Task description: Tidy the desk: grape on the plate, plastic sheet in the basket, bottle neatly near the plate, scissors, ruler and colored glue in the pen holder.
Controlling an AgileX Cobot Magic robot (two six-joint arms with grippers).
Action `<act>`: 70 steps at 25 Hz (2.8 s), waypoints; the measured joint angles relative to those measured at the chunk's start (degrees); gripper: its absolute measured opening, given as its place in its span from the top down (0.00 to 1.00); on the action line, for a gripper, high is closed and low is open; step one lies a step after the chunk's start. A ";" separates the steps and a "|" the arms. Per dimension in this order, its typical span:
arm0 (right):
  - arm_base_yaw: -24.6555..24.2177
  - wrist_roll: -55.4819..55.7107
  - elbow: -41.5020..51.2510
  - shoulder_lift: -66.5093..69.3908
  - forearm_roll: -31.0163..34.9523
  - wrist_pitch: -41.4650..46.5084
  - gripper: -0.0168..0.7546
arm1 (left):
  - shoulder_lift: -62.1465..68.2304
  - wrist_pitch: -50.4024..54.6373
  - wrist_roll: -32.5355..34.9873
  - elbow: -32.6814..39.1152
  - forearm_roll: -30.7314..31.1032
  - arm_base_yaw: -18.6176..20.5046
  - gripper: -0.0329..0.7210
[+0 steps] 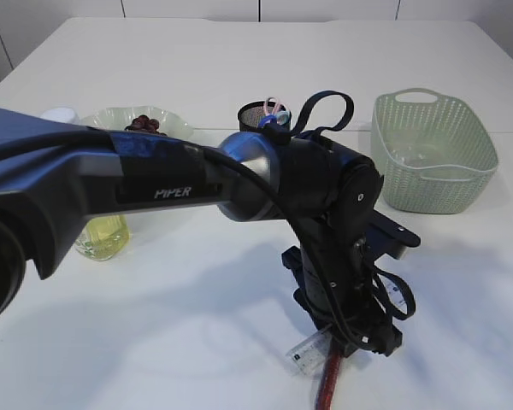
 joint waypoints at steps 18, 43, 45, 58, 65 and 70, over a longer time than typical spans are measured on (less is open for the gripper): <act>0.00 0.00 0.00 0.00 0.00 0.00 0.37 | -0.22 4.02 0.00 -4.16 0.21 0.00 0.58; 0.00 -0.04 0.00 0.00 0.00 0.00 0.37 | -0.22 12.40 -1.31 -10.29 0.48 0.00 0.58; 0.00 -0.04 0.00 0.00 0.00 0.00 0.37 | -0.22 12.53 -1.31 -10.42 1.03 0.00 0.58; 0.00 -0.04 0.00 0.00 0.00 0.00 0.37 | -1.46 12.88 -5.01 -10.51 1.66 3.03 0.58; 0.00 -0.04 0.00 0.00 0.00 0.00 0.37 | -3.74 12.91 -7.46 -10.51 1.66 7.59 0.58; 0.00 -0.04 0.00 0.00 0.00 0.00 0.37 | -5.13 12.28 -7.88 -10.51 1.87 10.14 0.58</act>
